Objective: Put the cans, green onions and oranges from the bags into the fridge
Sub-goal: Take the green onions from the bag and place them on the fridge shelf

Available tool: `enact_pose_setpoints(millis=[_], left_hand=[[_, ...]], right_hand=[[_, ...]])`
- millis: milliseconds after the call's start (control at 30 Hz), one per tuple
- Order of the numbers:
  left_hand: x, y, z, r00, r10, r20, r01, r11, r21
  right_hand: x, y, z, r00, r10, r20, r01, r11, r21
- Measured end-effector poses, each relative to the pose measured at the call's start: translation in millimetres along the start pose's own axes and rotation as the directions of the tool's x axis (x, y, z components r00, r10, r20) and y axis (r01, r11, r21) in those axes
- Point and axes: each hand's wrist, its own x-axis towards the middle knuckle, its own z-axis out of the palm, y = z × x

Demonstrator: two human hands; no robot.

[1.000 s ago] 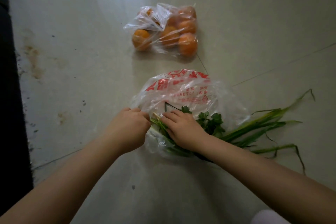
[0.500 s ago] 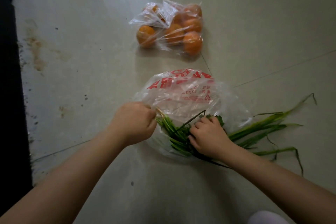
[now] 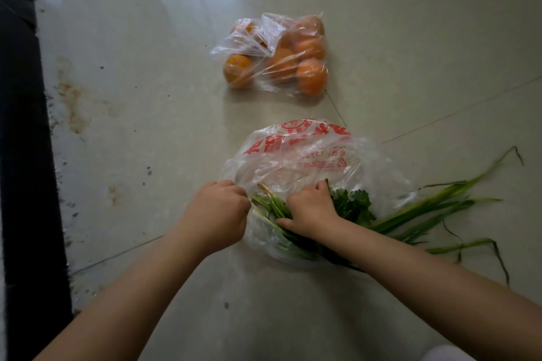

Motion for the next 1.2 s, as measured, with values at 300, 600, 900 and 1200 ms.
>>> enact_pose_setpoints(millis=[300, 600, 900, 1200], left_hand=[[-1, -2, -1, 0.999, -0.041, -0.036, 0.041, 0.999, -0.01], [10, 4, -11, 0.985, -0.067, -0.157, 0.026, 0.968, -0.248], [16, 27, -36, 0.858, -0.499, -0.12, 0.09, 0.376, -0.922], [28, 53, -41, 0.894, -0.44, 0.087, 0.086, -0.022, -0.996]], right_hand=[[-29, 18, -18, 0.983, 0.181, 0.012, -0.173, 0.917, 0.36], [-97, 69, -65, 0.982, 0.054, -0.181, 0.12, 0.56, 0.82], [-75, 56, -76, 0.961, 0.03, -0.277, 0.223, 0.511, 0.83], [-62, 34, -66, 0.959, -0.086, -0.269, 0.259, 0.647, 0.717]])
